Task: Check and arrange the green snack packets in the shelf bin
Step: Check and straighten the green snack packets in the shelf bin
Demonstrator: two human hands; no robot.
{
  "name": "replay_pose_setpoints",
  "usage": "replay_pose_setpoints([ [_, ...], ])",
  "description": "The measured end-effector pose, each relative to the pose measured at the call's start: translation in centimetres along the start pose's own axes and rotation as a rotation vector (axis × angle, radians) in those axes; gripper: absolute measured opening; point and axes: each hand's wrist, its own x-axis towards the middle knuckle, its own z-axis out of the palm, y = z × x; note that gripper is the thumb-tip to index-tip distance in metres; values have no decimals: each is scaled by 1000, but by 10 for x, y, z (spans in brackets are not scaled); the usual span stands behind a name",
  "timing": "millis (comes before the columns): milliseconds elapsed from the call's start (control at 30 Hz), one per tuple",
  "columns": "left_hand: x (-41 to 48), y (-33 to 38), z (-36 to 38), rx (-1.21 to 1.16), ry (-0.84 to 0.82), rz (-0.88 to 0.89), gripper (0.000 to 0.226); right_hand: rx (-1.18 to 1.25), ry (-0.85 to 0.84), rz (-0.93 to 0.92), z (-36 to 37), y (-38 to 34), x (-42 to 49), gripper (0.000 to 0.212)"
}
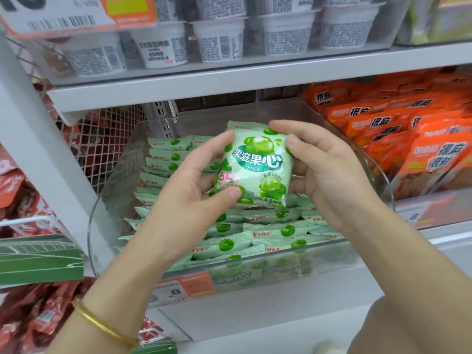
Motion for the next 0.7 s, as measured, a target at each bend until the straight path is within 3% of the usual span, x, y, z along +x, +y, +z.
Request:
replay_pose_setpoints([
  [133,0,-6,0,458,155,132,34,41,42,-3,2,1,0,19],
  [233,0,-7,4,668,122,87,76,101,41,15,6,2,-1,18],
  [300,0,-7,4,761,123,114,86,167,2,33,10,-1,-1,23],
  [400,0,-6,1,653,221,116,48,226,19,54,8,-3,1,21],
  [467,0,-4,-3,504,285,71,27,76,104,23,3,-1,5,22],
  [567,-2,3,-6,356,306,21,20,-186,138,-68,0,2,7,25],
  [634,-2,7,-5,221,253,-9,9,-202,82,-45,2,5,6,29],
  [700,-1,7,-4,104,183,-38,16,-168,49,-14,5,6,4,17],
])
